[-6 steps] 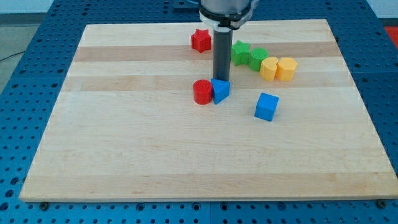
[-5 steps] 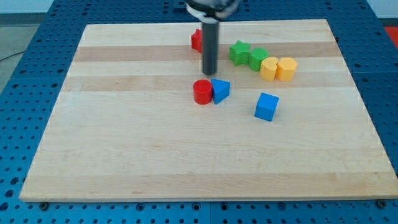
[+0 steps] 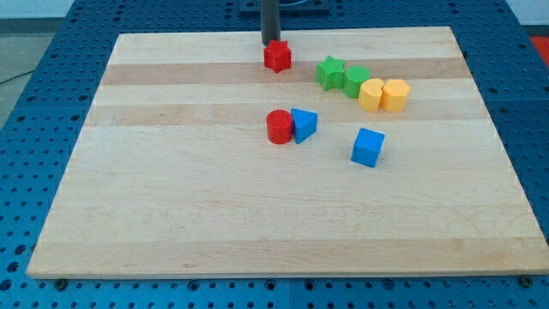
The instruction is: Push red star into red circle and blue triangle
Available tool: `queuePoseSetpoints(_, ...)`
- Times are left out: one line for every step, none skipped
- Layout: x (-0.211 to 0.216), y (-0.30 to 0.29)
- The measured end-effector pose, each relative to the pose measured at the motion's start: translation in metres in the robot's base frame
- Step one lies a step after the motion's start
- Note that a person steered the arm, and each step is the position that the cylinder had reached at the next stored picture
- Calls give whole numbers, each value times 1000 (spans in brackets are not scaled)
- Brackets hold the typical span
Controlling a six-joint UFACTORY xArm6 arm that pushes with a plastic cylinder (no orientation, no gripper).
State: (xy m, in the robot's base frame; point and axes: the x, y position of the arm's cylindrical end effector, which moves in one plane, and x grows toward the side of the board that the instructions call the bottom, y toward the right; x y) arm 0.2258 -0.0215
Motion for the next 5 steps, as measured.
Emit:
queuePoseSetpoints(19, 0)
queuePoseSetpoints(50, 1)
queuePoseSetpoints(79, 1)
queuePoseSetpoints(111, 0)
queuePoseSetpoints(142, 0)
